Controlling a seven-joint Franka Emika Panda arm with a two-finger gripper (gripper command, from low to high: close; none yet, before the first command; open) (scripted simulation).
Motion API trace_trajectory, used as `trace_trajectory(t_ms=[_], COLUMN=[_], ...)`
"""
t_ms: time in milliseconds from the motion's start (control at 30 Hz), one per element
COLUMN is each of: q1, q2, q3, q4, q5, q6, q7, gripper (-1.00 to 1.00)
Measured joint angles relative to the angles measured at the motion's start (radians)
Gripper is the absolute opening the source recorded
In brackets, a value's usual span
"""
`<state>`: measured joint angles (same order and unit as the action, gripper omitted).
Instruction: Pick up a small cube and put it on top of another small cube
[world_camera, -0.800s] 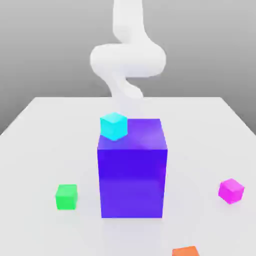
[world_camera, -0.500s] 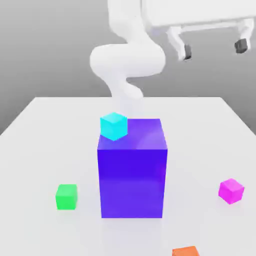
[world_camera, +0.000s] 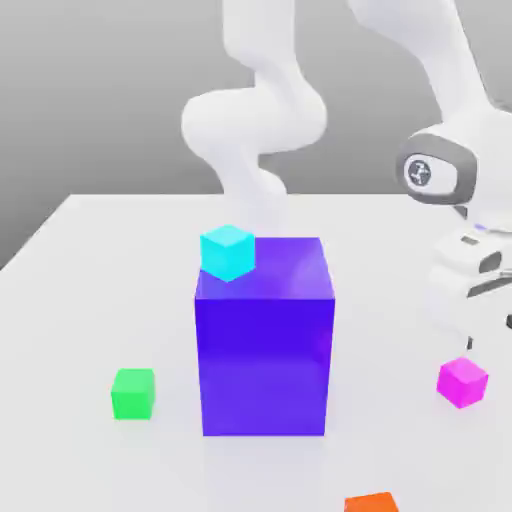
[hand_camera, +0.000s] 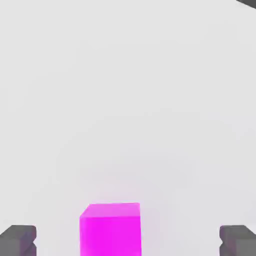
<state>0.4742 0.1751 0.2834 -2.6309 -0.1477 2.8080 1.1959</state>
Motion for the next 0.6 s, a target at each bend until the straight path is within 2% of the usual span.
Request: trace_trajectory(t_ms=[133,167,400,600], q1=[0.089,0.112,0.118,0.055], q2=[0.145,0.179,0.188,0.003], q3=[-0.103,-0.13,-0.137,-0.038], q4=[0.025,0.032,0.034,-0.001], q5=[-0.104,-0.122,-0.13,0.016], q6=[0.107,0.135,0.143,0.003], q7=[0.083,0.097,0.104,-0.01], gripper=[0.0,-1.0,-1.0,-1.0])
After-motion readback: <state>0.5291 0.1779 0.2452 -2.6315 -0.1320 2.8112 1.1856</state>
